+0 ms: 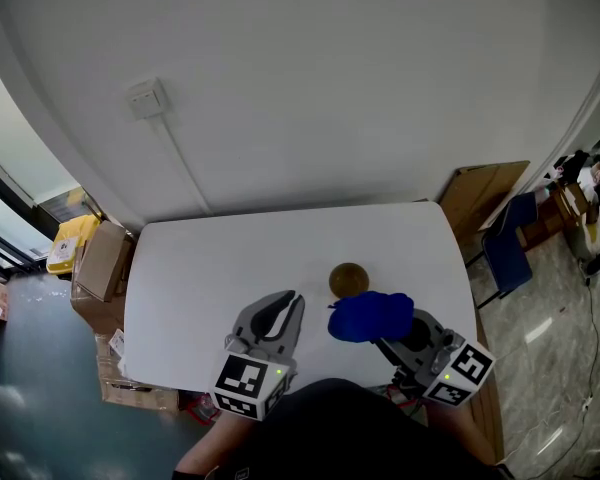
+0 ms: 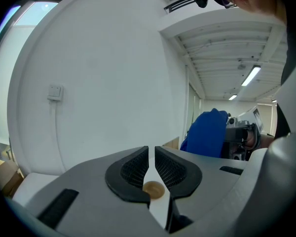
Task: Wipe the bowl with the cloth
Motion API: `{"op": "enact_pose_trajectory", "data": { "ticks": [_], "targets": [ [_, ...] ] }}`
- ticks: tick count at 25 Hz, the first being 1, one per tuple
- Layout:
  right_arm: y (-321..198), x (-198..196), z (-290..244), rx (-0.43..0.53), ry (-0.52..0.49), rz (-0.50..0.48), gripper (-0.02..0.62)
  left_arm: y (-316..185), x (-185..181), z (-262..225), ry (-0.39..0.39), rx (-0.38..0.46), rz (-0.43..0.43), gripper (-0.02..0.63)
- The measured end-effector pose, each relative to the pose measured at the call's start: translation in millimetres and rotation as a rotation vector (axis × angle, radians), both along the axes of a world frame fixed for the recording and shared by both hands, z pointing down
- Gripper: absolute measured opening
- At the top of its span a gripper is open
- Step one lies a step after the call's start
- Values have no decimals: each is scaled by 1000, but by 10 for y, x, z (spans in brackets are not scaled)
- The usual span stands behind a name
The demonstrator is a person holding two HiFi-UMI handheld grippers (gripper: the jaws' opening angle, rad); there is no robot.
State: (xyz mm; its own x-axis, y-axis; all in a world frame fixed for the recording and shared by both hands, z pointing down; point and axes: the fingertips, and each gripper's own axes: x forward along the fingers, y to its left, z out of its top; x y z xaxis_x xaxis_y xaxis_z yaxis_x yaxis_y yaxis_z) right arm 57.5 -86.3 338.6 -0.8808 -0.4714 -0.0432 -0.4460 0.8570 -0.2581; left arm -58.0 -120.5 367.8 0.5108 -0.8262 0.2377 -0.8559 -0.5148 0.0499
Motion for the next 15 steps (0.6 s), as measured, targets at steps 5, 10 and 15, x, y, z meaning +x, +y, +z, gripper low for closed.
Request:
{"op": "enact_pose_trajectory", "data": {
  "ticks": [5, 10, 15],
  "targets": [
    [-9, 13, 5, -4, -9, 3, 75, -2, 4, 14, -1, -1, 2, 49],
    [-21, 30, 14, -15, -16, -1, 75, -16, 9, 44, 5, -6, -2, 49],
    [-35, 19, 25, -26, -19, -3, 75, -37, 20, 34, 5, -8, 9, 49]
  ]
}}
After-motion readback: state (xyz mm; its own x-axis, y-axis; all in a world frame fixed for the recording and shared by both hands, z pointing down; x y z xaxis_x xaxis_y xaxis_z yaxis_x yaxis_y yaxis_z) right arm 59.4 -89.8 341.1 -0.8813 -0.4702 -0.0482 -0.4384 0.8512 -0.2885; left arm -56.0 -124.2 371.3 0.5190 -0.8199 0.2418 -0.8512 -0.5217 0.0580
